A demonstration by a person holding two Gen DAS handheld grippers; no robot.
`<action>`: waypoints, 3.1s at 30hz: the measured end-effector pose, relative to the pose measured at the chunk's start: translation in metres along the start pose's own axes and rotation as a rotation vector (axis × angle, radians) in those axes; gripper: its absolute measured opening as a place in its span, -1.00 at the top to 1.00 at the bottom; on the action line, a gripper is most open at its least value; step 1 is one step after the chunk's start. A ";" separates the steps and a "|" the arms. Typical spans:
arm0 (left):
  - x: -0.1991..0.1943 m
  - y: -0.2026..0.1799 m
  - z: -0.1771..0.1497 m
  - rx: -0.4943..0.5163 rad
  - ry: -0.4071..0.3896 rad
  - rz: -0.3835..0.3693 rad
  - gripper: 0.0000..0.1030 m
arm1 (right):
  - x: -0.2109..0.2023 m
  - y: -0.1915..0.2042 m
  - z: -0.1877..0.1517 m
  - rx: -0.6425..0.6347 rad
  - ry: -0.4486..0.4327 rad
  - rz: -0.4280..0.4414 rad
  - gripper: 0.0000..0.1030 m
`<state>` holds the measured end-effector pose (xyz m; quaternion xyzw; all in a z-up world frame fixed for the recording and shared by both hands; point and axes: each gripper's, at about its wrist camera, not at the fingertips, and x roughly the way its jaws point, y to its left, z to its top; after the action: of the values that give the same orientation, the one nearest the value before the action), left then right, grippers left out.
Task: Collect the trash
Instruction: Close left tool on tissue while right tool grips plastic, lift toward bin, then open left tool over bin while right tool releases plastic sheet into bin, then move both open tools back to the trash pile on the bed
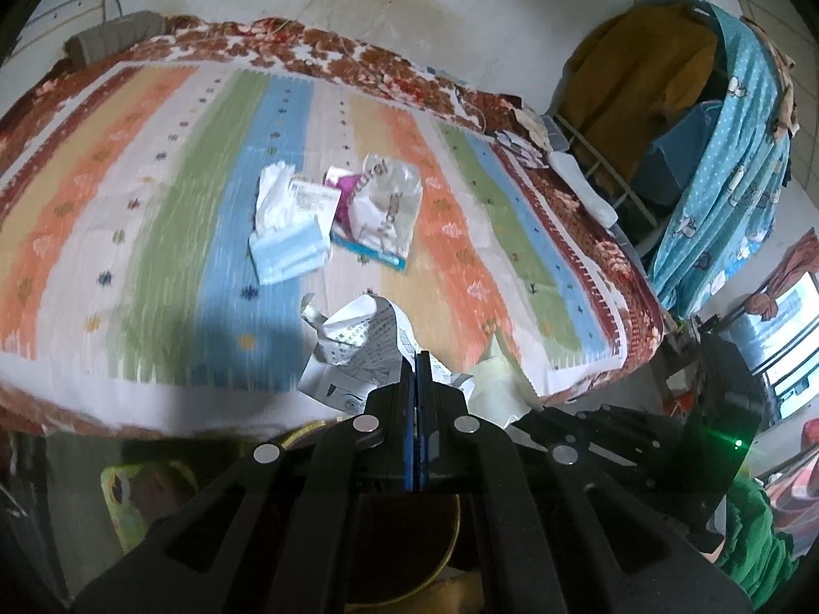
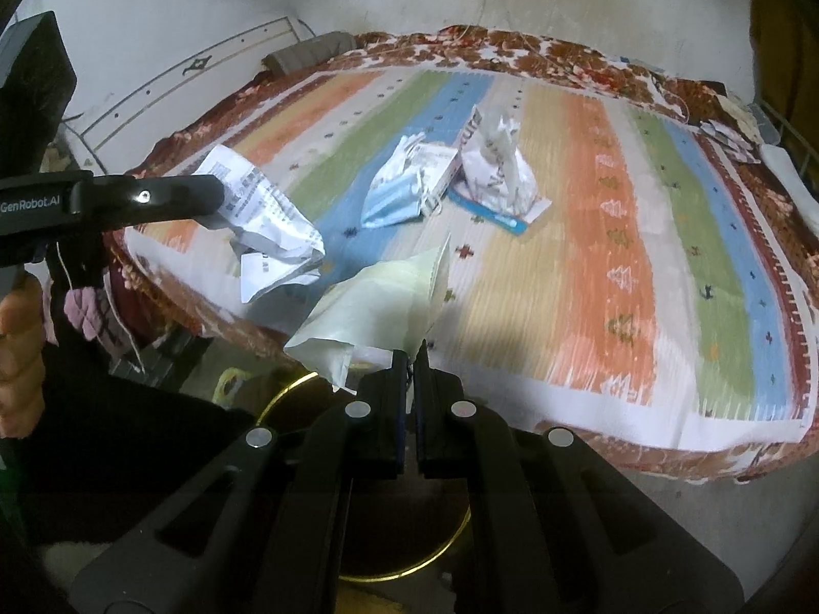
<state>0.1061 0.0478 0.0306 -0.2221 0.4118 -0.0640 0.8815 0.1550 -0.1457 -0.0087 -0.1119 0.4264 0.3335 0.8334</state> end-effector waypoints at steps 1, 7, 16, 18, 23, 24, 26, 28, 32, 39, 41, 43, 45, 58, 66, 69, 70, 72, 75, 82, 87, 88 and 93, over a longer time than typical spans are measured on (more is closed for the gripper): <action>0.000 0.000 -0.003 -0.004 0.002 0.000 1.00 | 0.001 0.002 -0.004 -0.001 0.008 0.004 0.96; 0.006 0.000 -0.024 -0.019 0.042 0.023 1.00 | 0.007 0.010 -0.025 -0.024 0.064 -0.009 0.96; 0.020 0.007 -0.049 -0.049 0.112 0.111 1.00 | 0.026 0.013 -0.047 -0.021 0.168 -0.029 0.96; 0.025 0.008 -0.054 -0.054 0.134 0.132 1.00 | 0.030 0.012 -0.051 -0.018 0.192 -0.038 0.96; 0.044 0.012 -0.063 -0.062 0.207 0.191 1.00 | 0.049 0.010 -0.061 0.002 0.274 -0.041 0.96; 0.047 0.013 -0.064 -0.065 0.216 0.199 1.00 | 0.050 0.010 -0.062 0.003 0.282 -0.046 0.96; 0.052 0.016 -0.066 -0.078 0.238 0.208 1.00 | 0.055 0.009 -0.064 0.007 0.300 -0.055 0.96; 0.057 0.017 -0.069 -0.085 0.254 0.214 1.00 | 0.058 0.008 -0.065 0.014 0.316 -0.053 0.96; 0.061 0.017 -0.072 -0.084 0.276 0.211 1.00 | 0.063 0.006 -0.068 0.030 0.338 -0.045 0.96; 0.065 0.020 -0.070 -0.103 0.290 0.198 0.40 | 0.065 0.001 -0.066 0.068 0.348 -0.042 0.62; 0.063 0.021 -0.069 -0.108 0.274 0.199 0.27 | 0.064 0.000 -0.065 0.075 0.343 -0.040 0.55; 0.061 0.022 -0.068 -0.122 0.268 0.192 0.24 | 0.063 -0.001 -0.065 0.079 0.335 -0.041 0.48; 0.060 0.024 -0.067 -0.137 0.260 0.185 0.20 | 0.062 -0.002 -0.063 0.083 0.326 -0.039 0.39; 0.059 0.028 -0.062 -0.172 0.247 0.165 -0.12 | 0.055 -0.004 -0.056 0.096 0.279 -0.031 0.11; 0.050 0.032 -0.051 -0.160 0.200 0.225 -0.24 | 0.044 -0.012 -0.041 0.130 0.209 -0.014 -0.01; 0.046 0.032 -0.045 -0.138 0.178 0.250 -0.32 | 0.038 -0.013 -0.033 0.120 0.172 -0.034 -0.06; 0.044 0.034 -0.042 -0.140 0.175 0.243 -0.37 | 0.036 -0.013 -0.031 0.113 0.161 -0.040 -0.12; 0.039 0.039 -0.035 -0.156 0.156 0.240 -0.41 | 0.032 -0.013 -0.027 0.095 0.138 -0.047 -0.21; 0.033 0.042 -0.025 -0.135 0.125 0.279 -0.46 | 0.028 -0.012 -0.019 0.062 0.112 -0.072 -0.24; 0.027 0.047 -0.003 -0.096 0.094 0.321 -0.68 | 0.019 -0.014 0.001 0.035 0.049 -0.060 -0.55; 0.032 0.050 0.009 -0.100 0.091 0.311 -0.82 | 0.017 -0.022 0.015 0.058 0.017 -0.039 -0.75; 0.032 0.051 0.012 -0.099 0.089 0.318 -0.85 | 0.018 -0.023 0.018 0.062 0.010 -0.034 -0.79; 0.036 0.060 0.034 -0.113 0.077 0.326 -0.89 | 0.022 -0.026 0.031 0.066 -0.004 -0.006 -0.83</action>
<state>0.1509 0.1021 -0.0023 -0.1990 0.4786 0.0948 0.8499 0.2009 -0.1400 -0.0096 -0.0850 0.4353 0.3171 0.8383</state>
